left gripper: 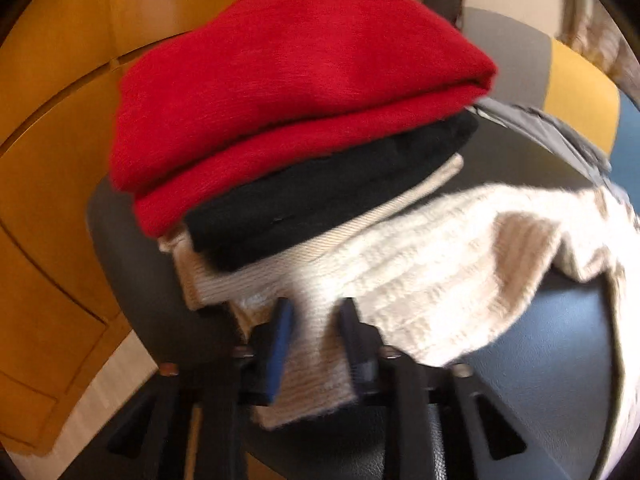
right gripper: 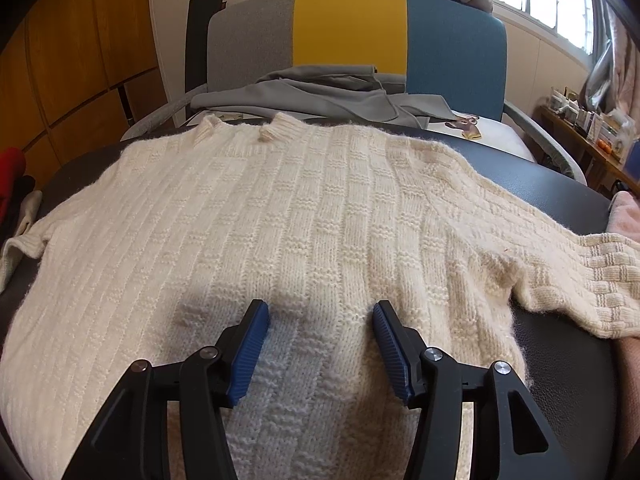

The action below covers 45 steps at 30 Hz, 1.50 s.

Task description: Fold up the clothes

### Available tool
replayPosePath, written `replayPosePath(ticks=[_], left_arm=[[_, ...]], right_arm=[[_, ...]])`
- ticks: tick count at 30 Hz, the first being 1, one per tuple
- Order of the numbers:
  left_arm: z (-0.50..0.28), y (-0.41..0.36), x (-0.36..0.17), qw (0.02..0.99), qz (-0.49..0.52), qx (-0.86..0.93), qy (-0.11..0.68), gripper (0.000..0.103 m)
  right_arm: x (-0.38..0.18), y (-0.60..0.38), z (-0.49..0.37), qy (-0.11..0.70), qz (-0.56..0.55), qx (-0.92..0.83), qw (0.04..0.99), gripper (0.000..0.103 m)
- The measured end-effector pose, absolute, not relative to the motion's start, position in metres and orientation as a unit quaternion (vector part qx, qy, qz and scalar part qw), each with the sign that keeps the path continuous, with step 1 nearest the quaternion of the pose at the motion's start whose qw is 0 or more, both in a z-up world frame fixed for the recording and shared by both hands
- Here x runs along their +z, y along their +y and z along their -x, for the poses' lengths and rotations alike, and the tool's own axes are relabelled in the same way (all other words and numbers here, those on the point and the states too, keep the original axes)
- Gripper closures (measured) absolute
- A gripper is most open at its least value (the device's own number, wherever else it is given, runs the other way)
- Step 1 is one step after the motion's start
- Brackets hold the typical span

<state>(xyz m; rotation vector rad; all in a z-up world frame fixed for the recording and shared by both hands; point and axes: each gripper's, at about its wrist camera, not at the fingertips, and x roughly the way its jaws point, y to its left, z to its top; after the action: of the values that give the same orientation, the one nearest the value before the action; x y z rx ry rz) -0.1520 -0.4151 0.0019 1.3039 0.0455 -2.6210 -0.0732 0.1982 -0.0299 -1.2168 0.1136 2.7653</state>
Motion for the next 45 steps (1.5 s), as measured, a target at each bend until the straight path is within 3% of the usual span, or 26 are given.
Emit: replayPosePath(ticks=[4,10,17,22,27,31,37,45], left_arm=[[0.165,-0.422,0.008,0.122,-0.457,-0.879,-0.055,0.097],[0.172,-0.434,0.006,0.124,-0.456,-0.879,-0.071,0.095],[0.137,-0.408,0.042,0.092,-0.351,-0.929,0.073,0.086],[0.137,-0.364,0.039,-0.041,-0.354,-0.915,0.187,0.084],[0.148,-0.409,0.009,0.055,-0.364,-0.875,0.314,0.080],[0.112,-0.459,-0.011,0.144,-0.344,-0.845,0.383,0.070],[0.113,-0.486,-0.026,0.116,-0.340,-0.823,0.439,0.065],[0.111,-0.463,-0.024,0.083,-0.333,-0.791,0.506,0.064]], right_arm=[[-0.029,0.200,0.074,0.015,0.413,0.909,0.056,0.047],[-0.030,0.212,0.070,0.022,0.417,0.908,0.036,0.046],[-0.030,0.209,0.069,0.017,0.412,0.910,0.038,0.043],[-0.029,0.212,0.070,0.023,0.410,0.911,0.036,0.043],[-0.030,0.213,0.069,0.028,0.407,0.913,0.034,0.042],[-0.031,0.216,0.069,0.038,0.404,0.913,0.028,0.041],[-0.031,0.214,0.070,0.037,0.404,0.914,0.029,0.040],[-0.031,0.212,0.070,0.031,0.404,0.913,0.033,0.040]])
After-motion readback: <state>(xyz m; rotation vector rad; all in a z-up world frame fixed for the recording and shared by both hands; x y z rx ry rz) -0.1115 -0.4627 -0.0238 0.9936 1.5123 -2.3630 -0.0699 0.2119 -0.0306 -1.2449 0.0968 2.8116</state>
